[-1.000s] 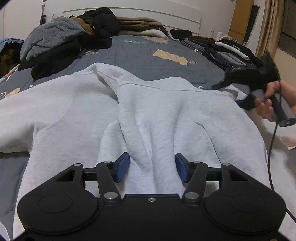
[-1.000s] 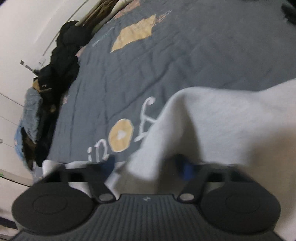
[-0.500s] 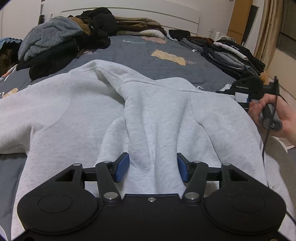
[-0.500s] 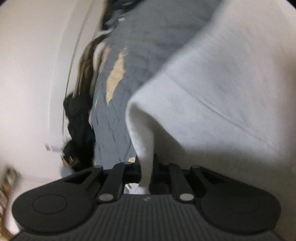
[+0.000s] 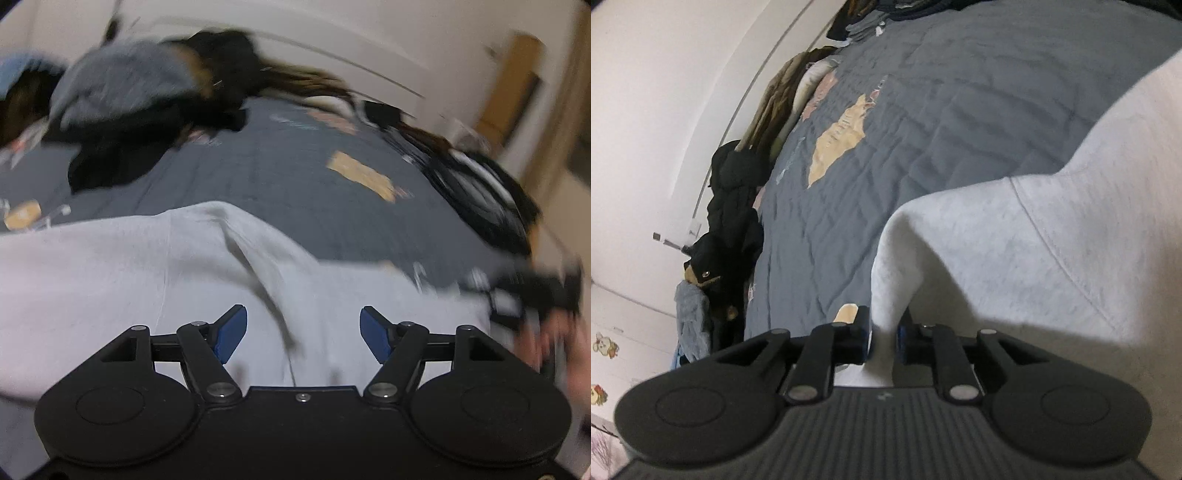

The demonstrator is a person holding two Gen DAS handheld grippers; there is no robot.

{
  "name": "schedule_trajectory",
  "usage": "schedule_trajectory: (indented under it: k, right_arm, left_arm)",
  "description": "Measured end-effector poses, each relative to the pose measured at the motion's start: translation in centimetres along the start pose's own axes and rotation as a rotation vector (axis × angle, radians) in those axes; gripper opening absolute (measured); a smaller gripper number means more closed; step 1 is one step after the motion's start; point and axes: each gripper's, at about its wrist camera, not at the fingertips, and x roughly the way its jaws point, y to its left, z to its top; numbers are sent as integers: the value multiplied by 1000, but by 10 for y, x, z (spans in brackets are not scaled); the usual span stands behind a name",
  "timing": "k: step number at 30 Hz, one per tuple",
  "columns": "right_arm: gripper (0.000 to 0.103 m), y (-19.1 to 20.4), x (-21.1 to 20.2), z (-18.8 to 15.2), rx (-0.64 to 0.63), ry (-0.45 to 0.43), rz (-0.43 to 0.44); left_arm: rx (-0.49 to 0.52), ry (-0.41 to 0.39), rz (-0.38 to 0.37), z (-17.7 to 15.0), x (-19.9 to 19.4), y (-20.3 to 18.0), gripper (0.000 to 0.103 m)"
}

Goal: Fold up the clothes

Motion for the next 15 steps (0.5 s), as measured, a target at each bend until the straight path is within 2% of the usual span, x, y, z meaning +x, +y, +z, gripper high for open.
schedule_trajectory:
  k: [4, 7, 8, 10, 11, 15]
  right_arm:
    - [16, -2, 5, -1, 16, -6, 6]
    - [16, -2, 10, -1, 8, -3, 10]
    - [16, -1, 10, -1, -2, -3, 12]
    - [14, 1, 9, 0, -17, -8, 16]
    - [6, -1, 8, 2, 2, -18, 17]
    - [5, -13, 7, 3, 97, -14, 48]
  left_arm:
    - [-163, 77, 25, 30, 62, 16, 67]
    - [-224, 151, 68, 38, 104, 21, 65]
    - [-242, 171, 73, 38, 114, 23, 44]
    - [-290, 185, 54, 36, 122, 30, 14]
    - [-319, 174, 45, 34, 121, 34, 11]
    - [-469, 56, -6, 10, 87, 59, 9]
